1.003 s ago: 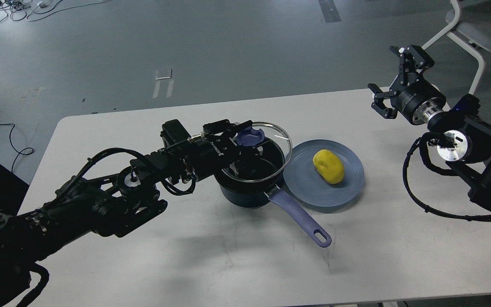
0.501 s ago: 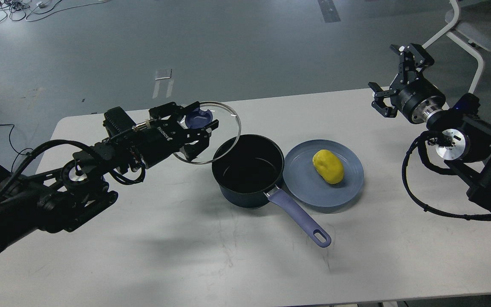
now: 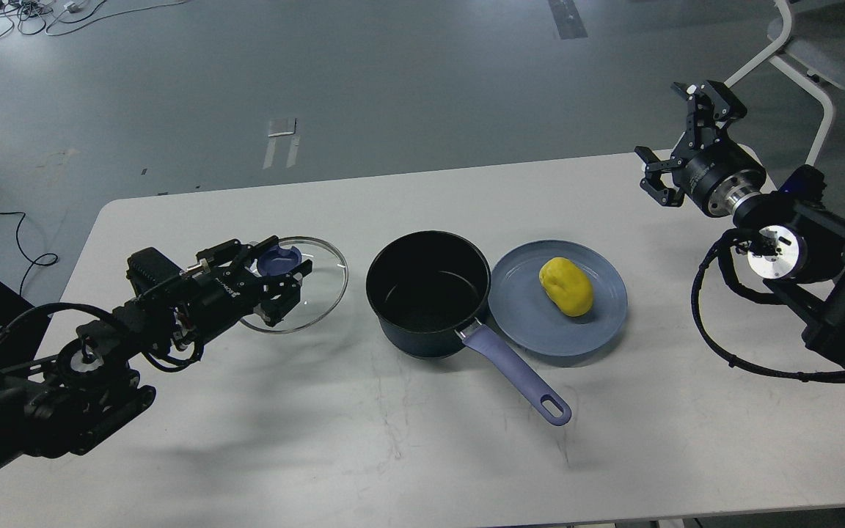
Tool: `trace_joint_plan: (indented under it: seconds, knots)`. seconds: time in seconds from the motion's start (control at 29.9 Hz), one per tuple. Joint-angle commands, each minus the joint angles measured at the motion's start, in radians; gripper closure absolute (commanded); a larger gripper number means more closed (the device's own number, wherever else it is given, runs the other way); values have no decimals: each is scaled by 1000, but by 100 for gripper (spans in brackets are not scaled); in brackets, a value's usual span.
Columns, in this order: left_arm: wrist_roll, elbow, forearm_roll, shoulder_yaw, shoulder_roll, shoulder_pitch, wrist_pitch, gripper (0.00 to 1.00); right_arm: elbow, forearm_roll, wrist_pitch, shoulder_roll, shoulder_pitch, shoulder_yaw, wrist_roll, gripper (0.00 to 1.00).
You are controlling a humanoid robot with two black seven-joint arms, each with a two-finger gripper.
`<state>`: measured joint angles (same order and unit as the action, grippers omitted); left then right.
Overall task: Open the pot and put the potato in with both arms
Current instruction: 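Lift the glass lid off the pot and lower it beside the pot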
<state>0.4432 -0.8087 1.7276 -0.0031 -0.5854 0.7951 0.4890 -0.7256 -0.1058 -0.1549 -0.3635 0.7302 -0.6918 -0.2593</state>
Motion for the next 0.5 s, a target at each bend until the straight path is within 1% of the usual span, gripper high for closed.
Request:
trace_joint_plan:
  seconds: [0.0, 0.13, 0.37, 0.47]
  knots:
    - [2, 28, -51, 5, 16, -11, 0, 54, 0, 0, 0, 0, 0, 0, 0, 0]
    - [3, 43, -59, 11, 22, -17, 0, 54, 0, 0, 0, 0, -2, 0, 0, 0]
    - [0, 62, -62, 8, 44, -71, 0, 53, 2, 0, 0, 0, -2, 0, 0, 0]
    - [3, 92, -63, 8, 59, -86, 0, 49, 2, 0, 0, 0, -2, 0, 0, 0]
